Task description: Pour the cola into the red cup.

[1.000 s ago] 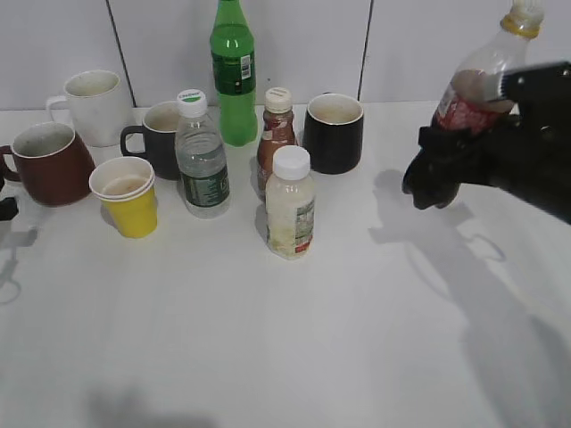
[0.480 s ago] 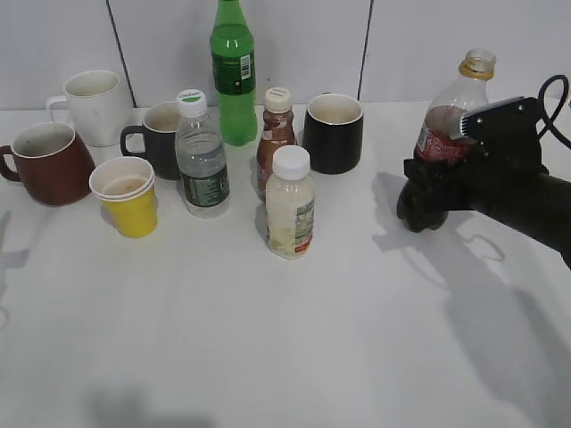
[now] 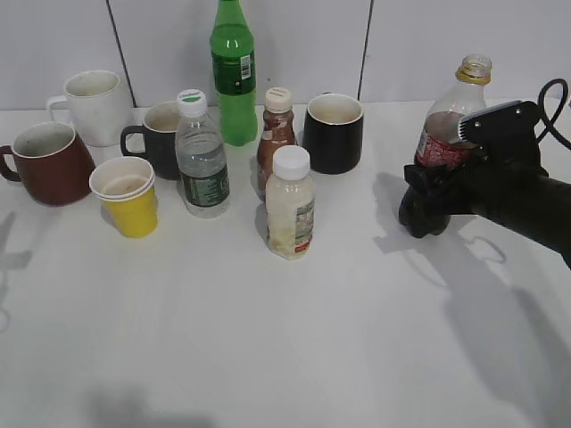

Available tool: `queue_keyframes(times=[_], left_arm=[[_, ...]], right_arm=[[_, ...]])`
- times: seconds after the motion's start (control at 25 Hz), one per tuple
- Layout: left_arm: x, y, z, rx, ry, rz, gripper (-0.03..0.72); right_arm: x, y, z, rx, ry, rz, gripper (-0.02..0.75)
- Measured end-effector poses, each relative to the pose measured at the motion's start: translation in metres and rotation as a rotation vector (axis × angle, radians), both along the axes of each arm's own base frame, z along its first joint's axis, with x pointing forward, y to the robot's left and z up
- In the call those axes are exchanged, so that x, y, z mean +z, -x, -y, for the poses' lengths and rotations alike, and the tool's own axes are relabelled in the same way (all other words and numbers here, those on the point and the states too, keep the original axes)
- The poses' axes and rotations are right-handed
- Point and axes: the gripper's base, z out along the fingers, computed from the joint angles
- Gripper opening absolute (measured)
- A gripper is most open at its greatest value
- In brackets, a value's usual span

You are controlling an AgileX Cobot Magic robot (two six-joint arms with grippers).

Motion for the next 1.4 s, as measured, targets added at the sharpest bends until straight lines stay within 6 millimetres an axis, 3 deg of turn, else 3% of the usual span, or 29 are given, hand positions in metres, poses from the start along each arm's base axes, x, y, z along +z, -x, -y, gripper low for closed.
queue_keyframes(times=[0.24,0.52,0.68,0.76,0.92,1.0,1.12,1.24,1.4], left_arm=[[0.000,0.000,0.001,-0.008,-0.001,0.000,0.265],[0.017,0.002,0.000,-0.004,-0.026,0.002,0.266],[0.052,0.003,0.000,0.020,-0.041,-0.008,0.266],[0.073,0.003,0.000,0.055,-0.024,-0.086,0.266],[0.136,0.011,0.005,0.109,-0.027,-0.157,0.266],[0.165,0.022,0.009,0.138,0.009,-0.189,0.266],[0.204,0.045,0.016,0.145,0.046,-0.210,0.269],[0.228,0.081,0.021,0.142,0.071,-0.232,0.269],[0.243,0.151,0.023,0.155,0.091,-0.262,0.269]], right_arm=[[0.003,-0.002,-0.001,0.001,-0.008,0.022,0.624],[0.017,-0.002,-0.001,0.002,-0.022,0.074,0.650],[0.059,-0.005,0.000,-0.008,-0.030,0.151,0.650],[0.093,-0.007,0.001,-0.031,-0.048,0.166,0.650],[0.170,-0.003,0.004,-0.070,-0.097,0.186,0.650],[0.201,0.007,0.006,-0.085,-0.111,0.199,0.650],[0.227,0.026,0.006,-0.105,-0.104,0.173,0.649],[0.236,0.046,0.000,-0.096,-0.082,0.117,0.649],[0.242,0.066,-0.014,-0.038,-0.039,0.087,0.643]])
